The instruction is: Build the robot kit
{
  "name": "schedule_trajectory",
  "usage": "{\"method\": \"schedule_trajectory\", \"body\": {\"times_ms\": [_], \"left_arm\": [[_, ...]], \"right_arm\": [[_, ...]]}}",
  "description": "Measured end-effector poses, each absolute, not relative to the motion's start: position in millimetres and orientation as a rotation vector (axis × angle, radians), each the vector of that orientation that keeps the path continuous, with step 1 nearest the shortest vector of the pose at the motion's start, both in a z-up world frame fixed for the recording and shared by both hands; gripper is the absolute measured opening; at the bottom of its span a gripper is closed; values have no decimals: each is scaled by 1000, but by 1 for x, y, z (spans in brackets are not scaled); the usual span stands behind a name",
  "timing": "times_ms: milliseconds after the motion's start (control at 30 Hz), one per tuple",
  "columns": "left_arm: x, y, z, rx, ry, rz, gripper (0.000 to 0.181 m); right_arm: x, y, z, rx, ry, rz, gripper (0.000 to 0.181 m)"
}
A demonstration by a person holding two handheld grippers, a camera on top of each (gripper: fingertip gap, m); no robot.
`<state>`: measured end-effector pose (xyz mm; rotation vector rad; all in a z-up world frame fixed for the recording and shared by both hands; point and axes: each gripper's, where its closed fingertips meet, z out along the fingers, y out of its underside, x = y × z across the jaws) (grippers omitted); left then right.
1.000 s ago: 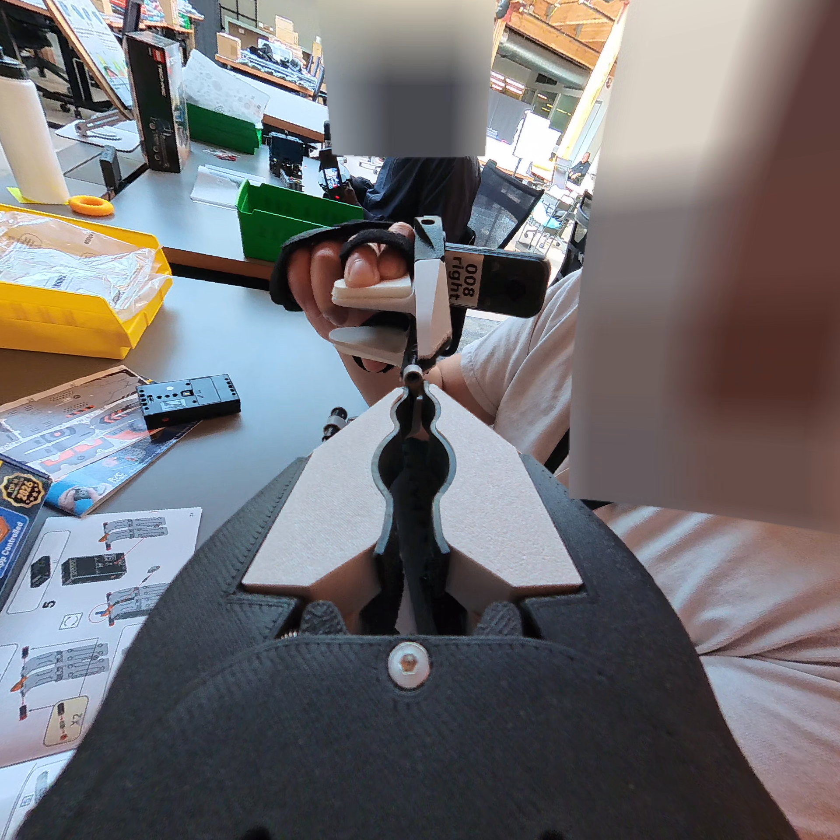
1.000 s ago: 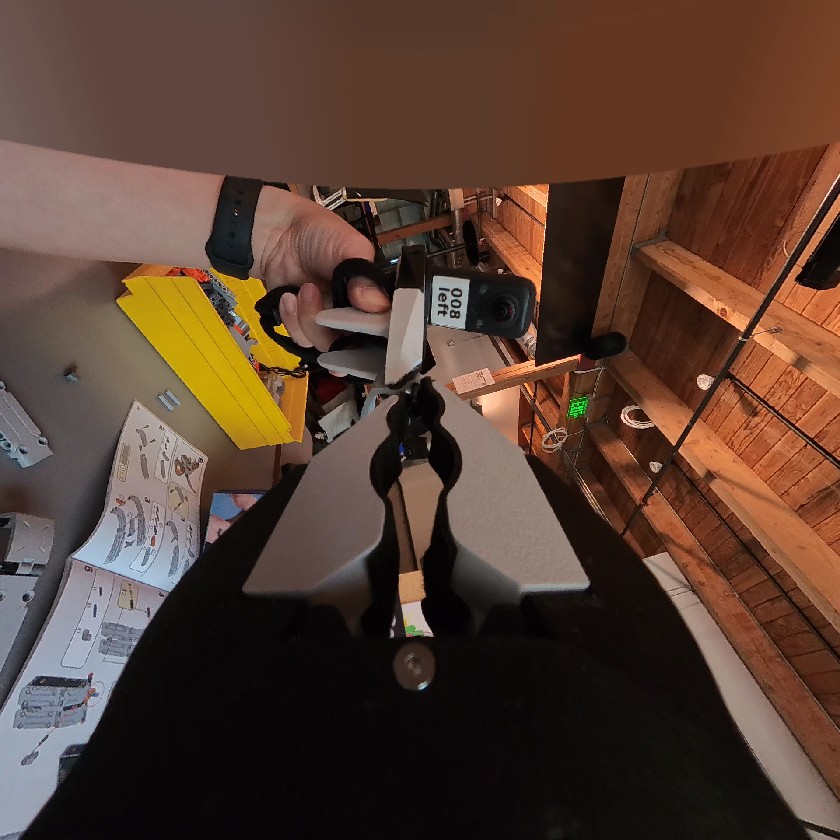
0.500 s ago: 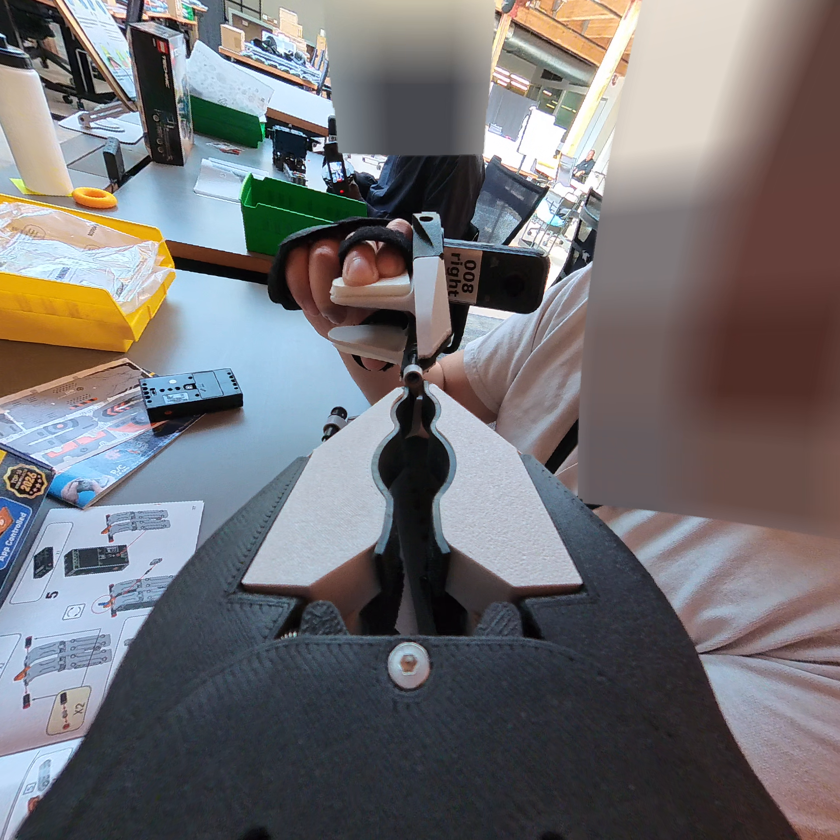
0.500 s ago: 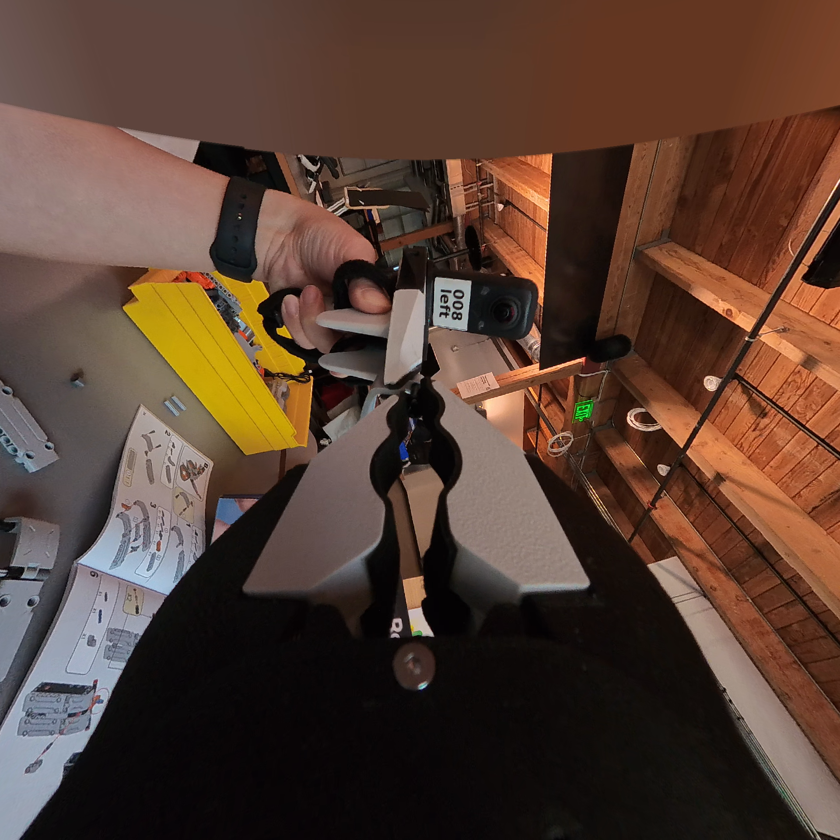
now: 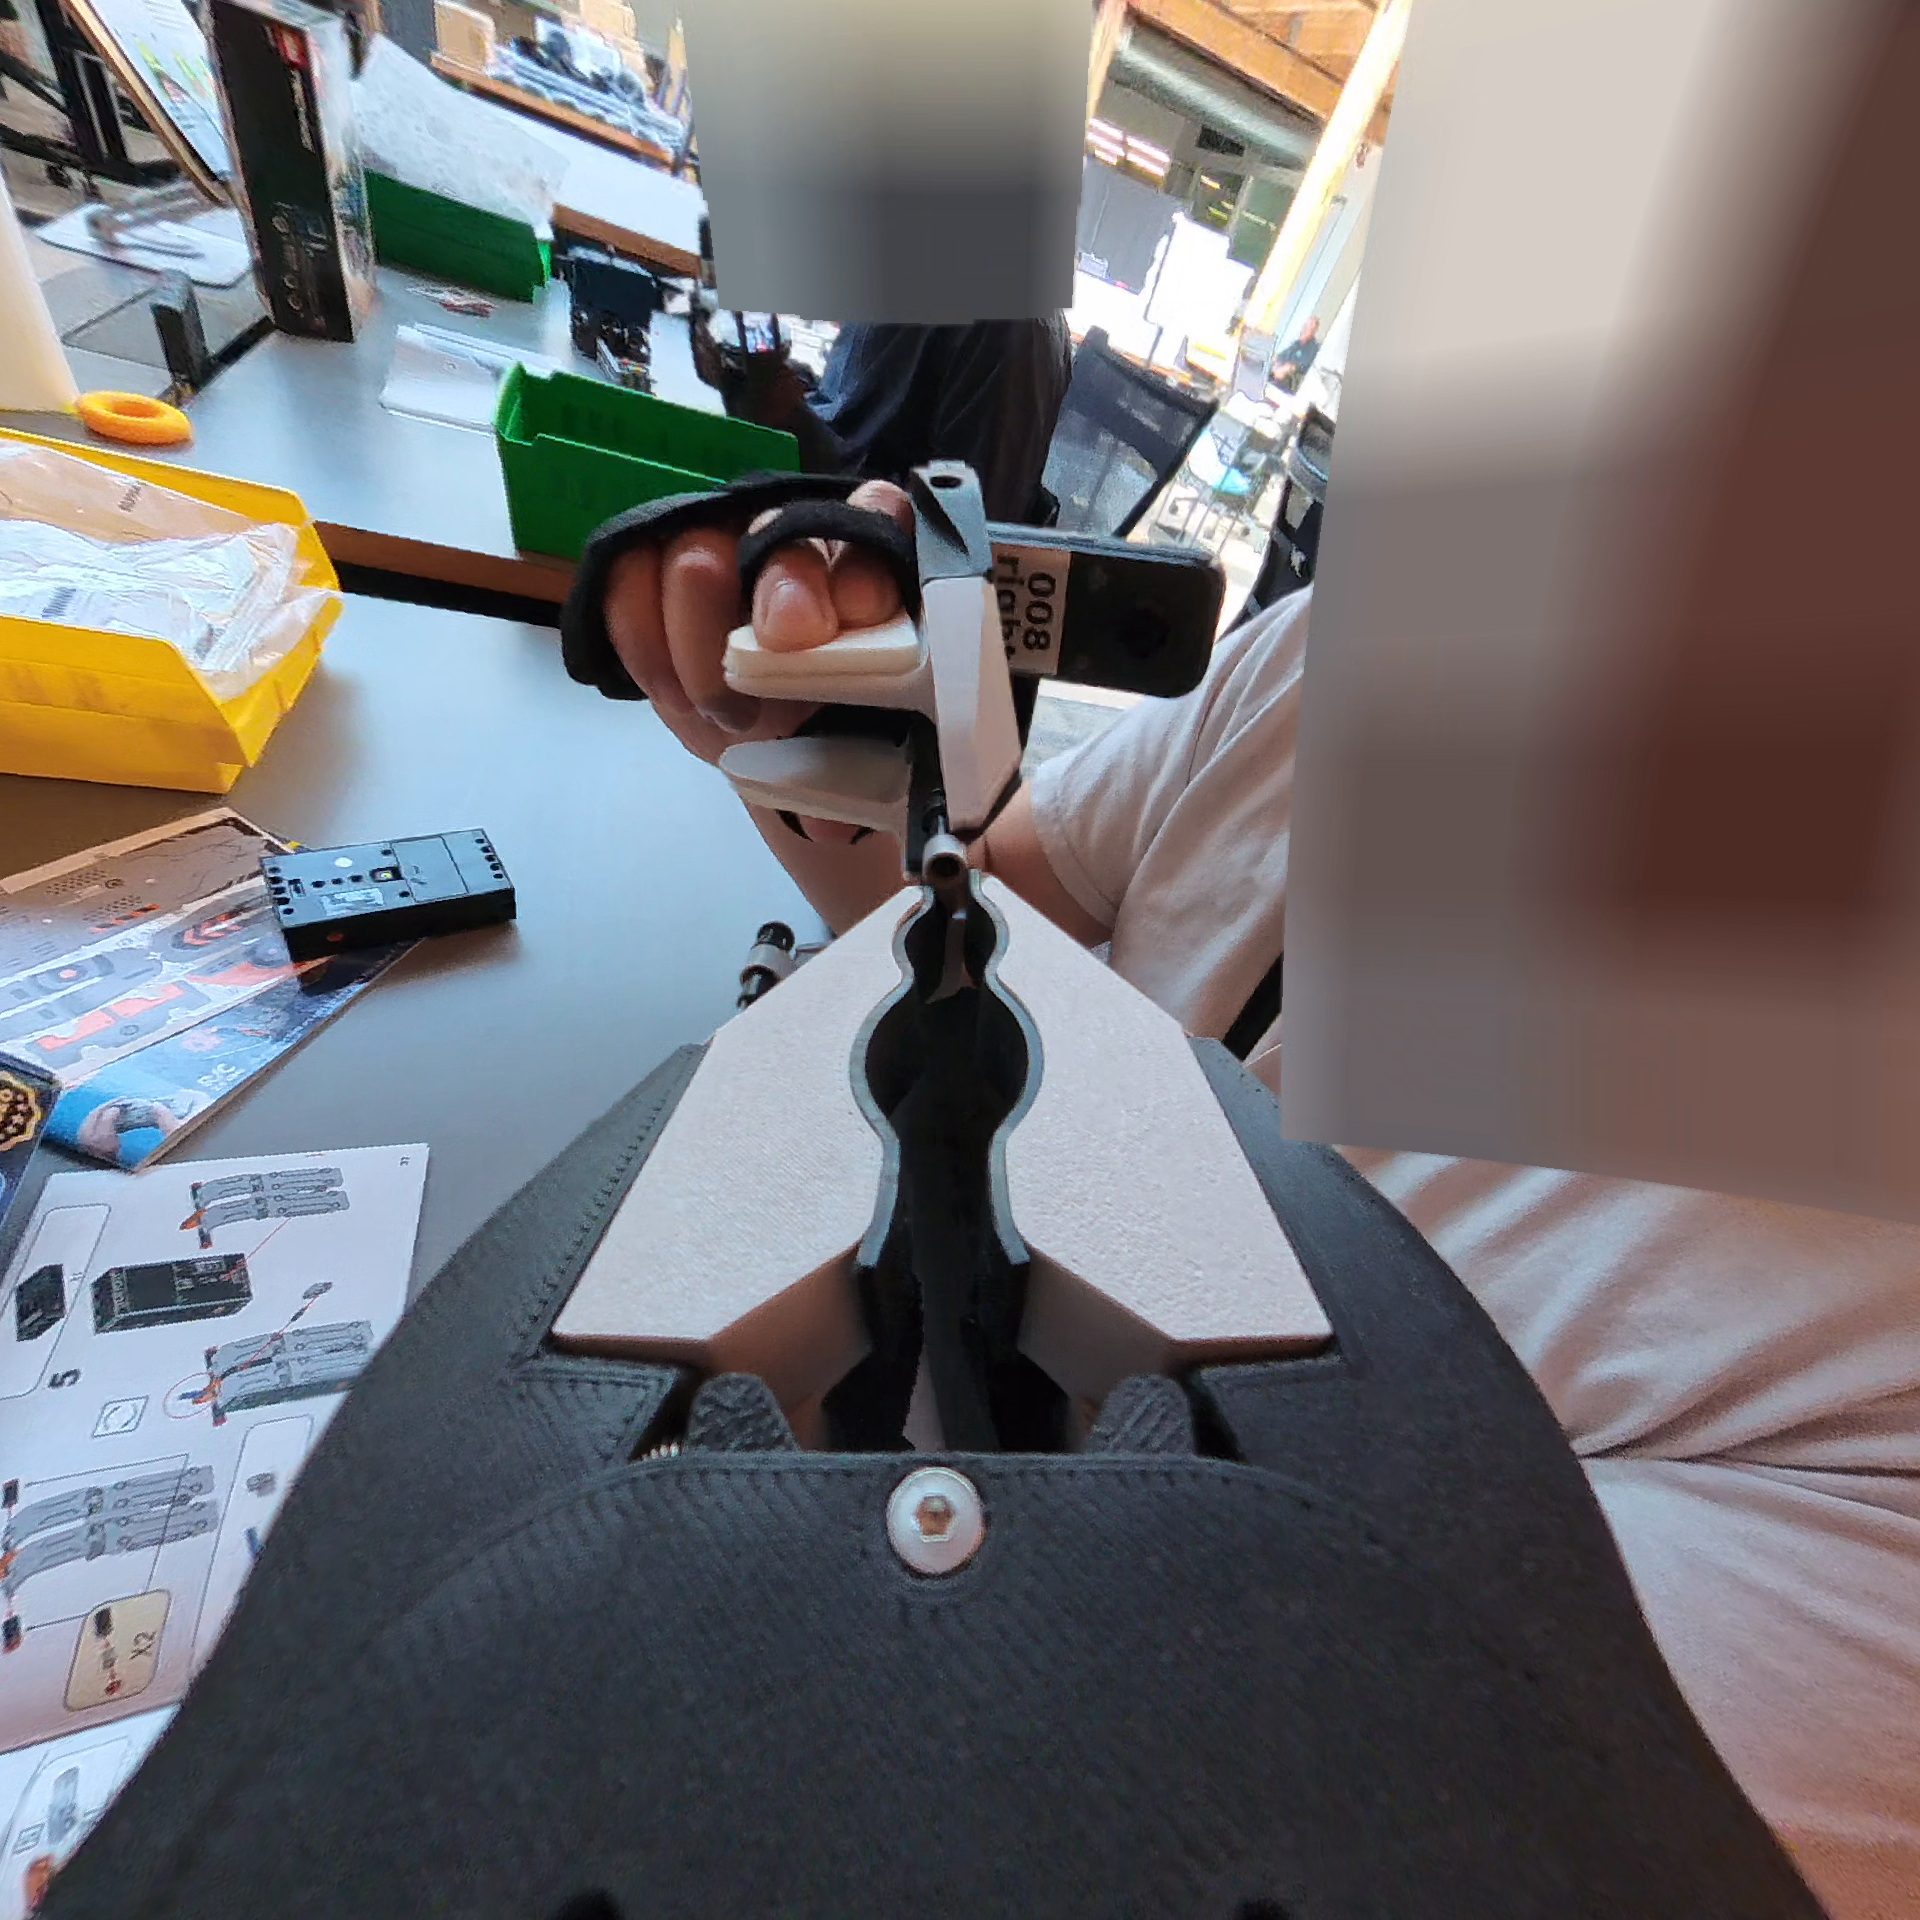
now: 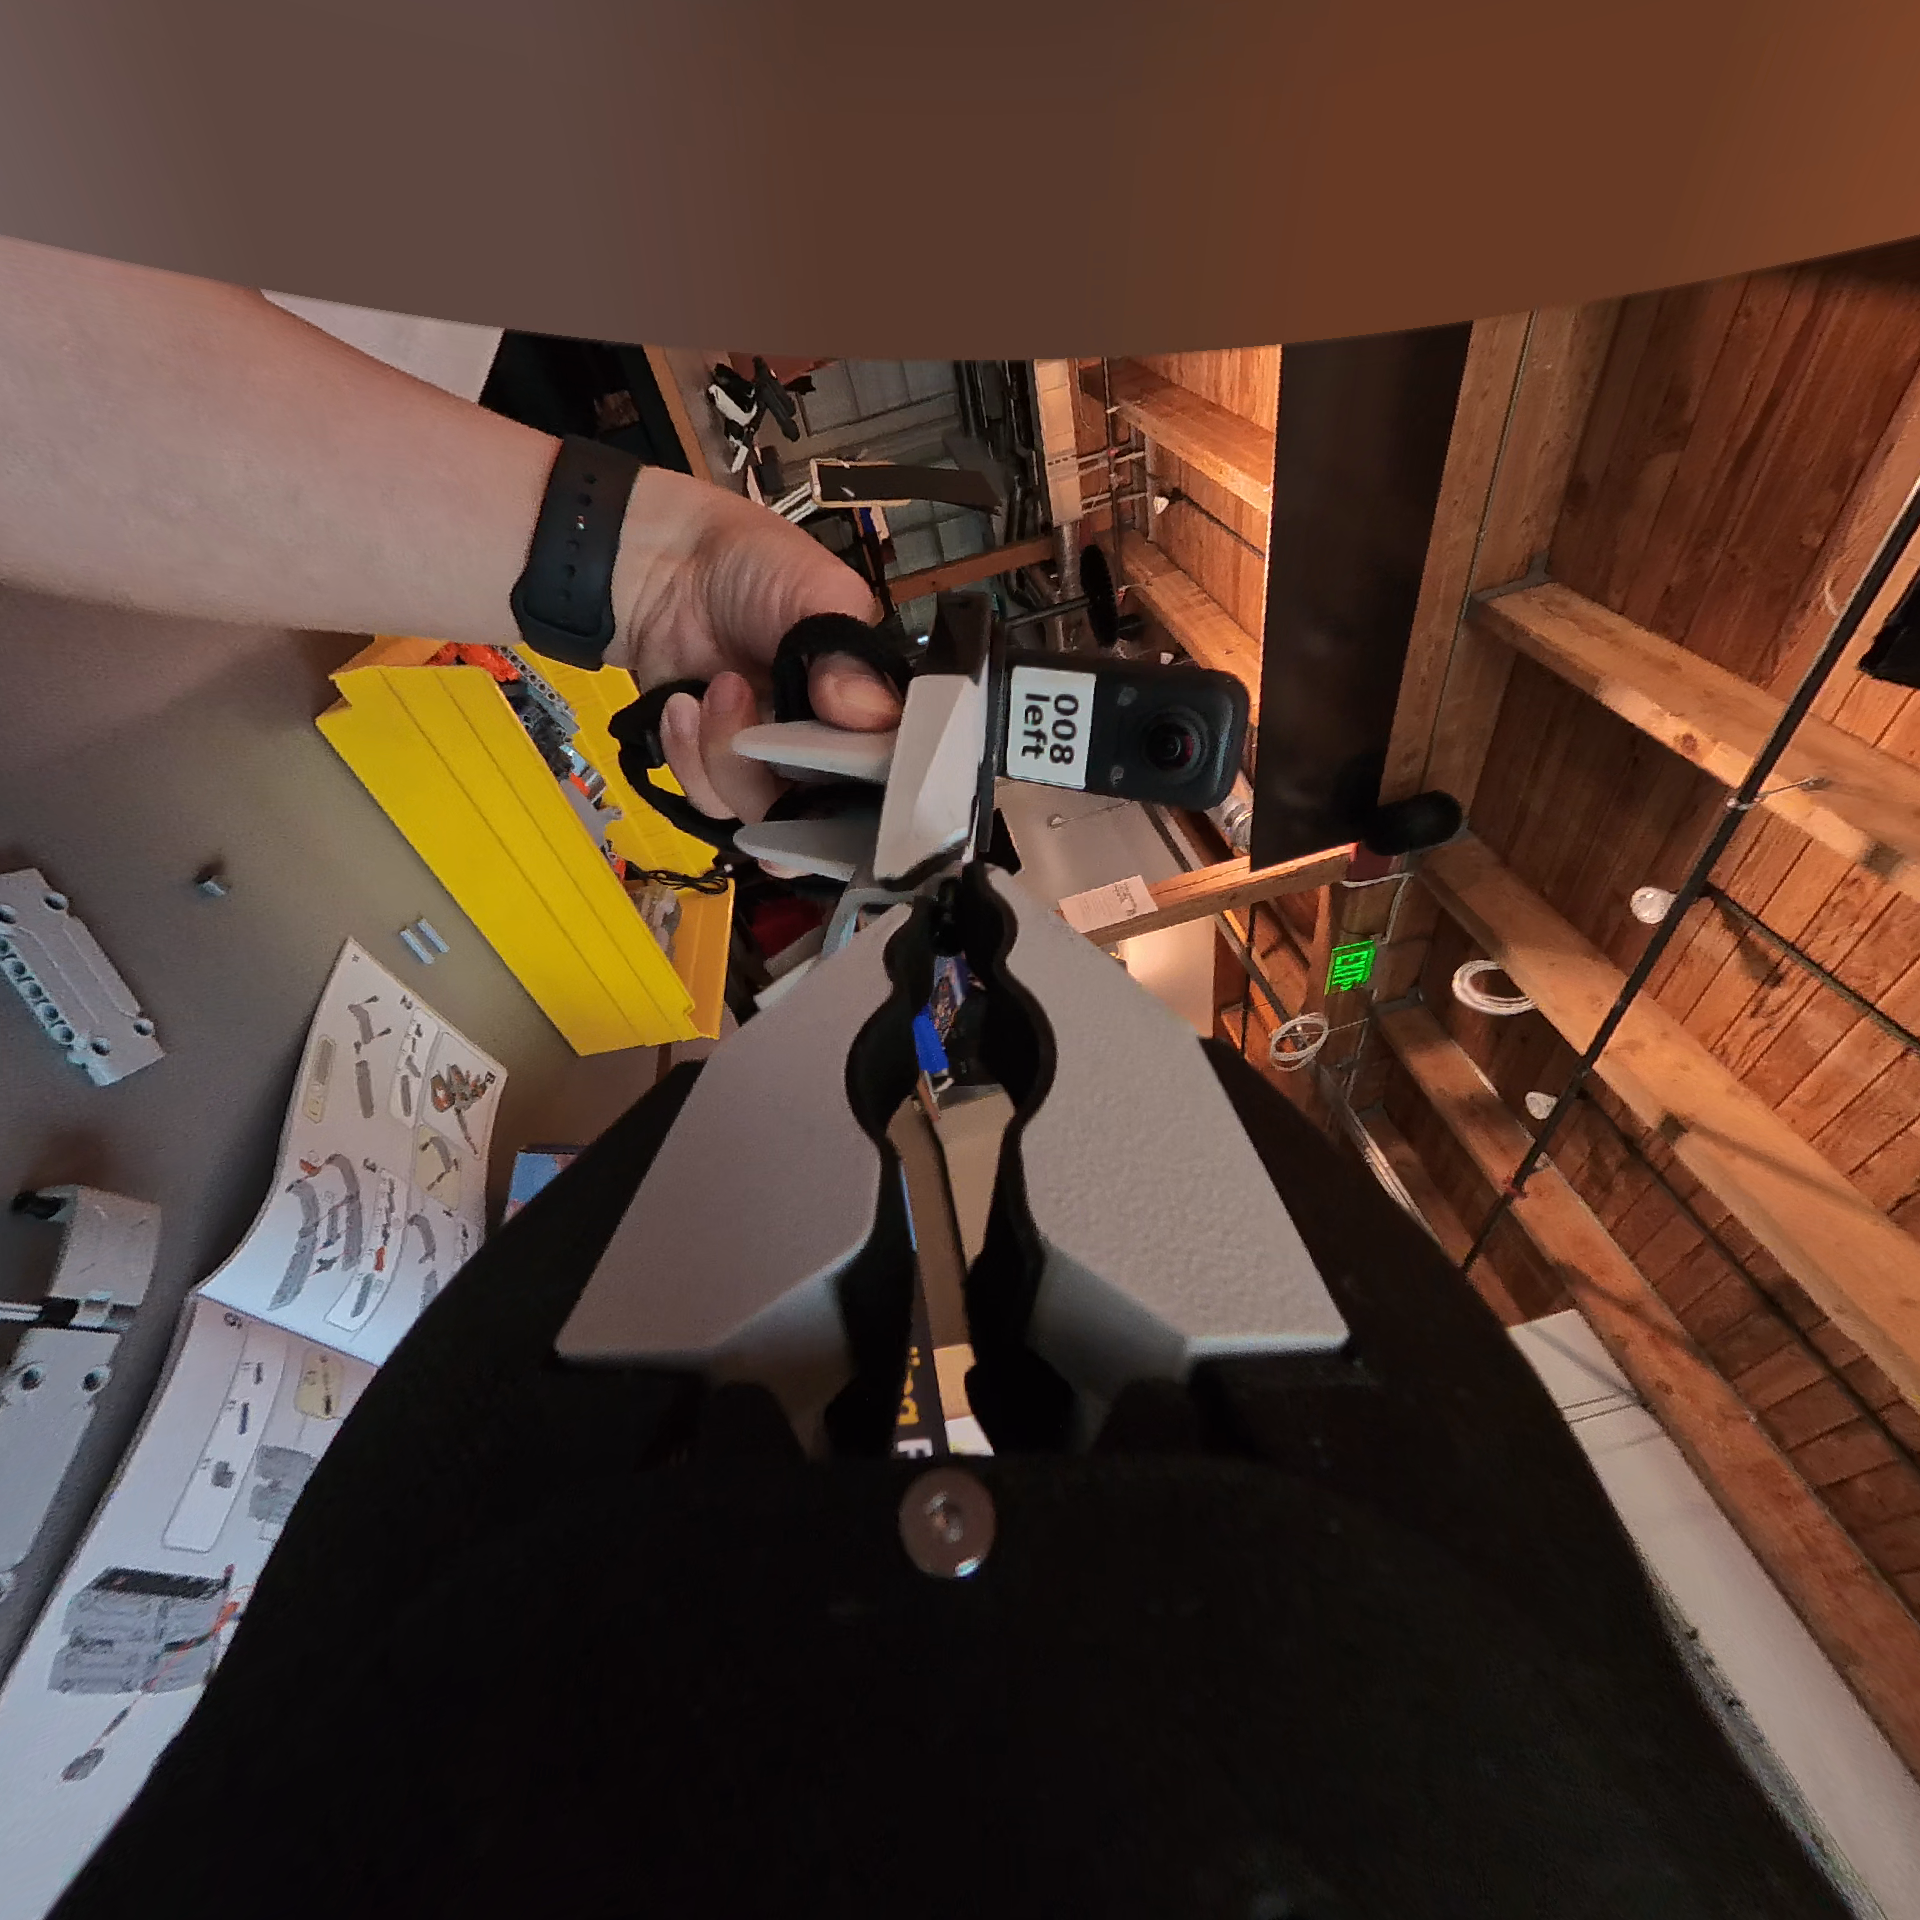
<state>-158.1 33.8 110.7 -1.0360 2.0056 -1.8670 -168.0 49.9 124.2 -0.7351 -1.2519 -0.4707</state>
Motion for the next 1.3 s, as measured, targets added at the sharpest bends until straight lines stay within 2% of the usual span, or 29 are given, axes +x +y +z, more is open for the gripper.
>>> {"method": "schedule_trajectory", "body": {"times_ms": [433,533,733,900,1100,1300], "left_arm": [[-151,45,107,-1103,1967,-1836,1],[-151,38,103,-1077,2020,-1875,1],[-159,43,106,-1038,2014,-1970,1],[-168,32,72,-1040,2269,-1863,1],[-166,19,32,-1091,2524,-1687,1],[-169,14,23,-1080,2603,-1668,1]], "right_arm": [[-158,63,119,-884,-1265,-476,5],[-155,56,118,-929,-1280,-384,14],[-140,45,112,-1041,-1302,-205,21],[-149,34,89,-1175,-1358,181,43],[-166,27,56,-1224,-1506,304,32],[-175,22,32,-1291,-1614,328,34]]}}
